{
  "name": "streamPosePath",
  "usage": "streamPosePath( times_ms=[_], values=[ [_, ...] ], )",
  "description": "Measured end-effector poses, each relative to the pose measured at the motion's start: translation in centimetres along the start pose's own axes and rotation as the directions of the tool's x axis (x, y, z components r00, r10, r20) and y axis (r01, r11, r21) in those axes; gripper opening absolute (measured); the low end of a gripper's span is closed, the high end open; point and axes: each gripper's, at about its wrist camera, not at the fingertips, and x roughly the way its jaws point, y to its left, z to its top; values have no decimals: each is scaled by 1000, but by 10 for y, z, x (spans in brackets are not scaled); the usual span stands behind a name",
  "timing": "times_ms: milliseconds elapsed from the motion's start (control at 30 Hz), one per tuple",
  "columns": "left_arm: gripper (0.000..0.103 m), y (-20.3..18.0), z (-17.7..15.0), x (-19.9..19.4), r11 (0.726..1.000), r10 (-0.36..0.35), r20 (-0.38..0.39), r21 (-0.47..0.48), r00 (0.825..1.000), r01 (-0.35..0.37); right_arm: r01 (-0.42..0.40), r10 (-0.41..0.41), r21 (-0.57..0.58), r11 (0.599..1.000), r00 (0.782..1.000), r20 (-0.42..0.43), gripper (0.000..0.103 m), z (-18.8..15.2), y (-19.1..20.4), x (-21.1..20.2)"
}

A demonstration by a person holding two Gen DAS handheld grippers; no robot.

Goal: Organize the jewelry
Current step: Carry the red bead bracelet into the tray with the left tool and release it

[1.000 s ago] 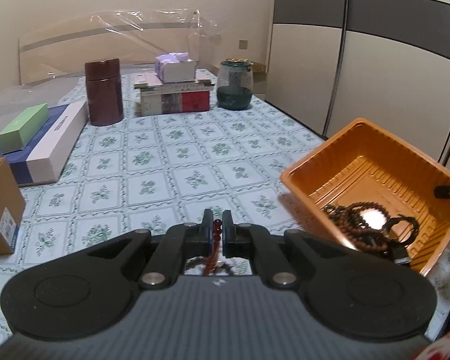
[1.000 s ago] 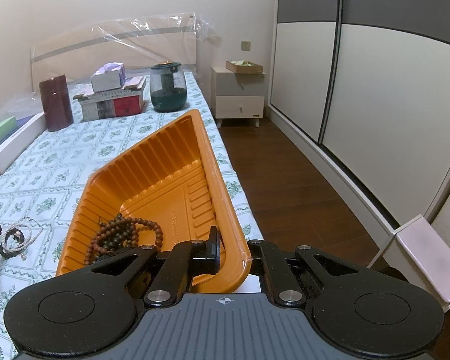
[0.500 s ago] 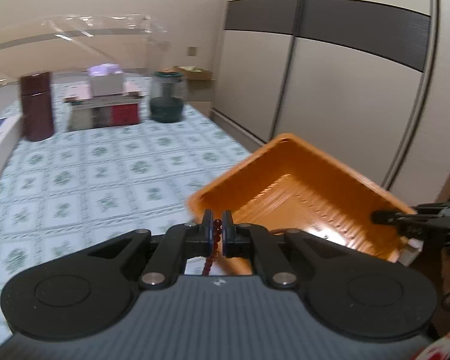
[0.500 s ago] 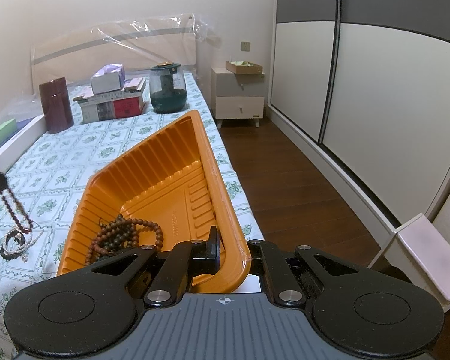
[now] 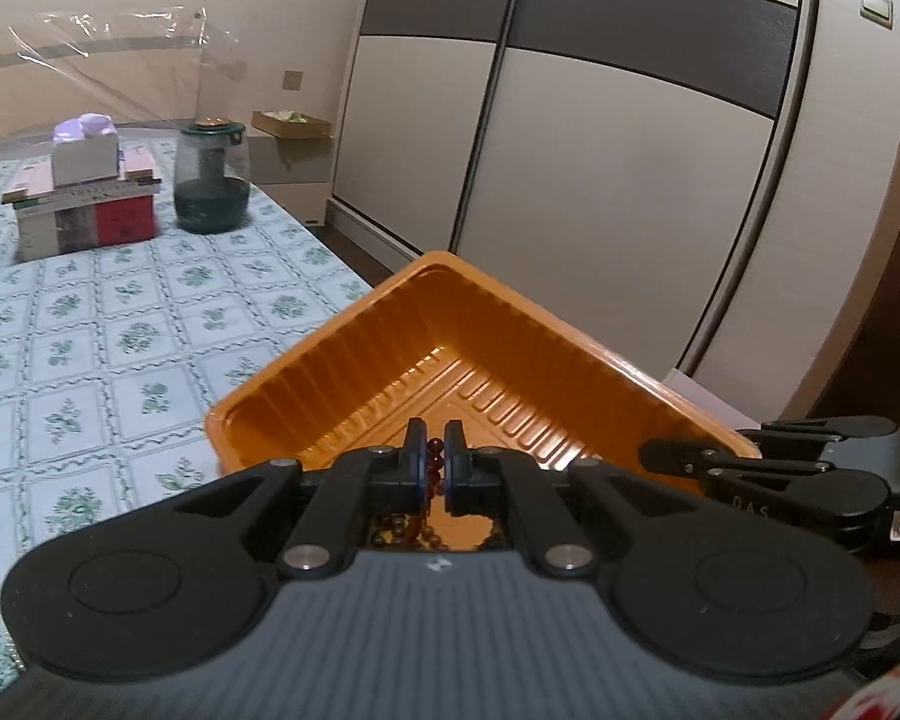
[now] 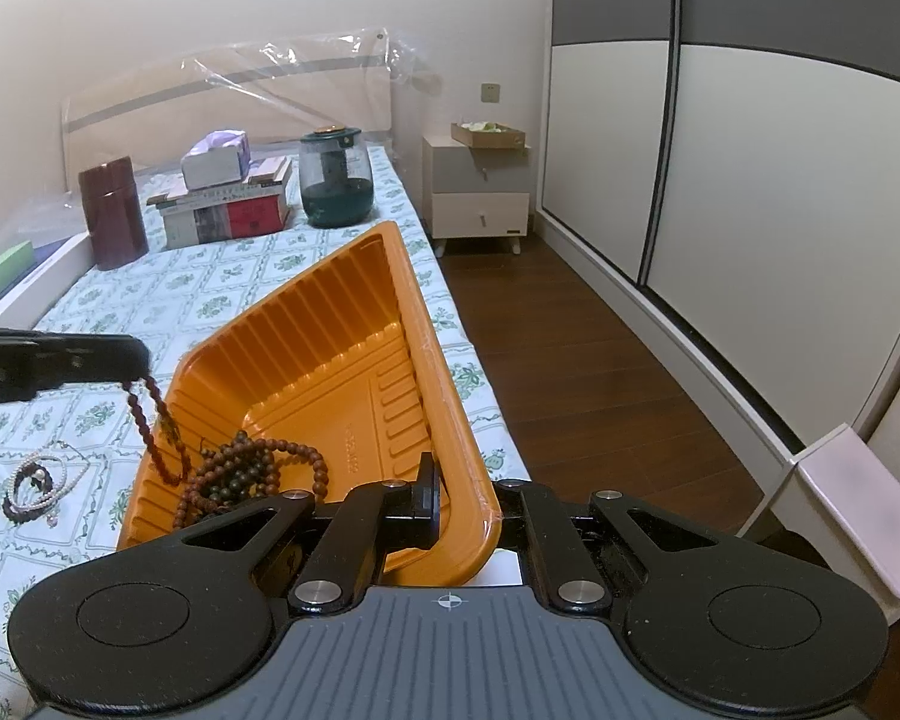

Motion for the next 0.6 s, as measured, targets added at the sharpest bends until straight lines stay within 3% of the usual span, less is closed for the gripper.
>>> streamPosePath(
  times_ms=[367, 600],
  values=[
    [6, -6, 6, 13, 1000, -4, -6, 5, 1000, 4, -1, 1, 2, 1000, 1000, -1, 7, 0, -1, 1],
    [8, 21, 5, -13, 996, 78, 34, -32, 996, -77, -3, 3, 7, 1000, 1000, 1, 7, -2, -1, 1]
  ],
)
